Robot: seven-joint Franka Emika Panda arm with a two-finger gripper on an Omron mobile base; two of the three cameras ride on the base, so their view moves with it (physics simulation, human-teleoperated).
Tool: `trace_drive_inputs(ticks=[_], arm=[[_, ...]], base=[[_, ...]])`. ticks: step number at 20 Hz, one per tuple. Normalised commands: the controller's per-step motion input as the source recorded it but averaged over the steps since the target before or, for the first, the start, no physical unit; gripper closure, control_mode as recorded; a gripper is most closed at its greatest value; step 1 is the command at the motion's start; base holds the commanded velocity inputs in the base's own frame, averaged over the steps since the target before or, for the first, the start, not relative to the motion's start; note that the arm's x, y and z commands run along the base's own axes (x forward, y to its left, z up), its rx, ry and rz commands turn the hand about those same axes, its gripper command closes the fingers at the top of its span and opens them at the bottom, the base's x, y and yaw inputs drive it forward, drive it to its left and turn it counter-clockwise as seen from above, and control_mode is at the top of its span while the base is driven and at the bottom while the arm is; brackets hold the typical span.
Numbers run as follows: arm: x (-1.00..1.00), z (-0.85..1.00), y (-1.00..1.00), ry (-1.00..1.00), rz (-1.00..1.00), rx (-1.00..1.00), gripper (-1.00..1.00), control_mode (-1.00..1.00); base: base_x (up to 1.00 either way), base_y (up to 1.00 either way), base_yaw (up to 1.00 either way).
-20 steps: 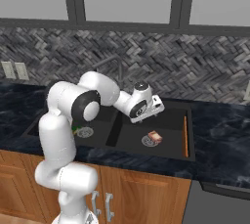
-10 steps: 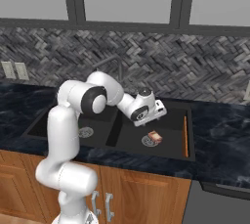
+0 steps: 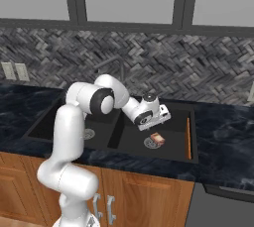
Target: Pick up the bar soap and sponge from the sink, and place them back in the cabinet, and close the cabinet doors.
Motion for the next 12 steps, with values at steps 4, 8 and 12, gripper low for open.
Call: trace_drive_inputs(ticks=[4,8,12], arm=[[0.15,-0.26,-0.04,0.00,0.00,0.00,-1.00,-1.00],[0.10,-0.28,0.00,0.00,0.00,0.00,-1.00,-1.00],[0.01,-0.33,0.00,0.02,0.00,0.00,-1.00,-1.00]], base=[[0.00,0.00,0.00],[0.00,0.00,0.00],[0.00,0.00,0.00]])
